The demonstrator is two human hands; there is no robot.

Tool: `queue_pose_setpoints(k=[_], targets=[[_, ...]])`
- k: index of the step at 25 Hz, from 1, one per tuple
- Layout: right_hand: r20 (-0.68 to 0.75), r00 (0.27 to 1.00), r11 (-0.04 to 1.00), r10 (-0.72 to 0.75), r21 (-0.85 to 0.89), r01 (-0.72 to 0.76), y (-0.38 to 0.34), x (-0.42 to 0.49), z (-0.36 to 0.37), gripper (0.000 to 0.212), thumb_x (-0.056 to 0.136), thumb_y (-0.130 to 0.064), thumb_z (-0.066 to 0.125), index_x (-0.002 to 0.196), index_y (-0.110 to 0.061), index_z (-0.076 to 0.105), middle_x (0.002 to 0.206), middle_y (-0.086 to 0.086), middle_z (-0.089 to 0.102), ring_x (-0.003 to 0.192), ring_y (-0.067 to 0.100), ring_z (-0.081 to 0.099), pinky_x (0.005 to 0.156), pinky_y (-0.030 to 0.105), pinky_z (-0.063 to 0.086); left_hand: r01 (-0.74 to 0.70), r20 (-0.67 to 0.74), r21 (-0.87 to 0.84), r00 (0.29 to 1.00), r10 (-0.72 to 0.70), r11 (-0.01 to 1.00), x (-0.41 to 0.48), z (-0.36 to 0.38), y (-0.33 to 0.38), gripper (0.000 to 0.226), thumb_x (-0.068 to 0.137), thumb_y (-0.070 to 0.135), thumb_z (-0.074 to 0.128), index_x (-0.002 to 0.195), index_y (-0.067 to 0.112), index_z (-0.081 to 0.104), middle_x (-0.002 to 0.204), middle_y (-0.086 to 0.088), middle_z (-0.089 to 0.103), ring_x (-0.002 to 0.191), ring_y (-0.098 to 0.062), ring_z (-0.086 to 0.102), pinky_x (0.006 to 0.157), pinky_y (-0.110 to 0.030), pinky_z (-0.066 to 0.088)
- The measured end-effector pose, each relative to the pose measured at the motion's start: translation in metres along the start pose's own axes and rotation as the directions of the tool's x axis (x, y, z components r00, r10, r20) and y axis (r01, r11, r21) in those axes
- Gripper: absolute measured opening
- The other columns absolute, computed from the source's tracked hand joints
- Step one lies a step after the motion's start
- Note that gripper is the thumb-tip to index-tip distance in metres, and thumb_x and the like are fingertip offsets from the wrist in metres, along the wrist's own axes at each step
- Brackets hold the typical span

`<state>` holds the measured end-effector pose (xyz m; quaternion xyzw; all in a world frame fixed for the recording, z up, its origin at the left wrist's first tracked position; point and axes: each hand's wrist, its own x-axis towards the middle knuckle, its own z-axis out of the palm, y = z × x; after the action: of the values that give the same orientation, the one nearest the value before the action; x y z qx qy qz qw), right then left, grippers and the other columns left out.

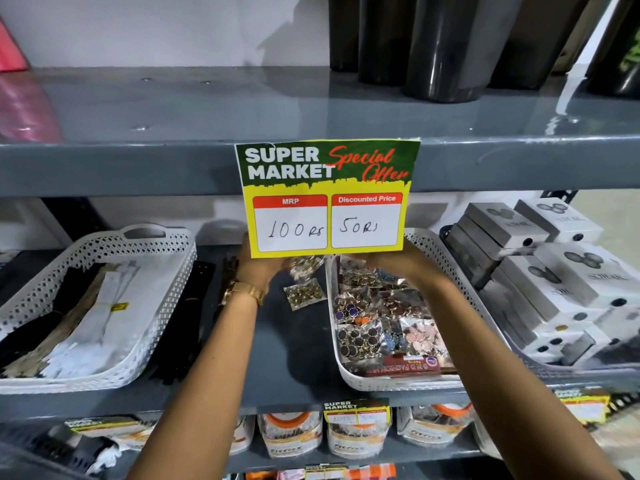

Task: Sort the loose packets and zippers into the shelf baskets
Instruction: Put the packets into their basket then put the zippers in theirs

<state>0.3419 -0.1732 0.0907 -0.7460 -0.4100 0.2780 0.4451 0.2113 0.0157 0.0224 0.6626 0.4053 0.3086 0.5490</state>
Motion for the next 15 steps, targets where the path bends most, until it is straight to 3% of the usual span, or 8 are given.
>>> queue_pose_setpoints(k=[2, 5, 6, 8, 9, 11, 13, 15], targets=[[-0.016, 0.998, 0.997, -0.055, 0.044, 0.056, -0.005, 0.004, -0.001, 0.032, 0.087, 0.002, 0.059, 0.119, 0.006, 0.055, 0.080, -0.011, 0.060, 0.060, -0.013, 0.062, 0.047, -0.003, 0.043, 0.082, 0.070, -0.091, 0.995, -0.076, 0.992, -0.009, 0.024, 0.013, 0.045, 0.082, -0.006, 0.066, 0.125, -0.001, 0.054, 0.125, -0.013, 0.062, 0.112, -0.024, 0.053, 0.104, -0.043, 0.046], [-0.117, 0.988, 0.988, -0.098, 0.110, 0.111, 0.001, 0.019, -0.008, 0.034, 0.083, 0.005, 0.063, 0.115, 0.013, 0.057, 0.103, 0.022, 0.066, 0.092, 0.025, 0.064, 0.061, 0.016, 0.053, 0.108, 0.228, -0.197, 0.972, -0.061, 0.974, -0.018, 0.056, 0.019, 0.026, 0.092, -0.002, 0.052, 0.114, 0.011, 0.050, 0.123, -0.010, 0.055, 0.127, -0.034, 0.049, 0.107, -0.050, 0.041], [-0.108, 0.990, 0.990, -0.089, 0.095, 0.099, 0.005, 0.027, -0.013, 0.035, 0.080, 0.002, 0.068, 0.113, 0.011, 0.060, 0.108, 0.025, 0.066, 0.095, 0.027, 0.064, 0.063, 0.021, 0.053, 0.128, 0.258, -0.167, 0.963, -0.082, 0.978, -0.018, 0.062, 0.021, 0.015, 0.094, 0.002, 0.050, 0.101, 0.015, 0.052, 0.111, -0.004, 0.057, 0.120, -0.030, 0.057, 0.100, -0.044, 0.049], [-0.082, 0.997, 1.000, -0.002, 0.020, 0.003, 0.019, 0.045, -0.027, 0.015, 0.079, -0.005, 0.071, 0.093, -0.003, 0.071, 0.097, 0.018, 0.072, 0.078, 0.012, 0.072, 0.053, 0.017, 0.052, 0.117, 0.281, -0.076, 0.955, -0.091, 0.990, -0.011, 0.064, 0.013, 0.019, 0.095, 0.011, 0.051, 0.080, 0.022, 0.053, 0.093, -0.001, 0.061, 0.077, -0.012, 0.072, 0.066, -0.028, 0.061], [-0.106, 0.993, 0.998, 0.041, -0.042, -0.046, 0.027, 0.053, -0.034, 0.010, 0.080, -0.004, 0.070, 0.077, -0.014, 0.072, 0.082, 0.010, 0.074, 0.059, 0.001, 0.070, 0.044, 0.013, 0.049, 0.094, 0.260, -0.004, 0.961, -0.090, 0.996, -0.006, 0.062, 0.007, 0.019, 0.095, 0.014, 0.052, 0.077, 0.020, 0.056, 0.090, -0.006, 0.063, 0.064, -0.010, 0.070, 0.057, -0.025, 0.060], [-0.186, 0.975, 0.982, 0.124, -0.118, -0.148, 0.046, 0.070, -0.048, 0.031, 0.079, 0.000, 0.070, 0.059, -0.023, 0.065, 0.053, -0.006, 0.068, 0.035, -0.003, 0.059, 0.036, 0.011, 0.042, -0.010, 0.160, 0.268, 0.987, -0.035, 0.963, 0.005, 0.054, -0.009, 0.017, 0.093, 0.020, 0.054, 0.084, 0.009, 0.063, 0.093, -0.016, 0.066, 0.079, -0.026, 0.069, 0.069, -0.037, 0.060], [-0.223, 0.959, 0.964, 0.173, -0.159, -0.211, 0.066, 0.080, -0.056, 0.033, 0.077, 0.005, 0.069, 0.058, -0.020, 0.063, 0.045, -0.007, 0.063, 0.037, 0.005, 0.057, 0.038, 0.016, 0.043, -0.123, 0.173, 0.573, 0.985, 0.027, 0.811, 0.018, 0.044, -0.030, 0.025, 0.090, 0.026, 0.059, 0.096, 0.004, 0.067, 0.105, -0.020, 0.068, 0.102, -0.037, 0.063, 0.087, -0.042, 0.052], [-0.240, 0.955, 0.941, 0.175, -0.244, -0.234, 0.082, 0.084, -0.056, 0.024, 0.078, 0.005, 0.068, 0.065, -0.015, 0.069, 0.064, 0.000, 0.068, 0.052, 0.010, 0.060, 0.043, 0.017, 0.047, -0.183, 0.273, 0.738, 0.961, -0.040, 0.649, 0.021, 0.040, -0.047, 0.038, 0.087, 0.037, 0.061, 0.105, 0.004, 0.064, 0.115, -0.018, 0.066, 0.111, -0.036, 0.059, 0.094, -0.039, 0.047]])
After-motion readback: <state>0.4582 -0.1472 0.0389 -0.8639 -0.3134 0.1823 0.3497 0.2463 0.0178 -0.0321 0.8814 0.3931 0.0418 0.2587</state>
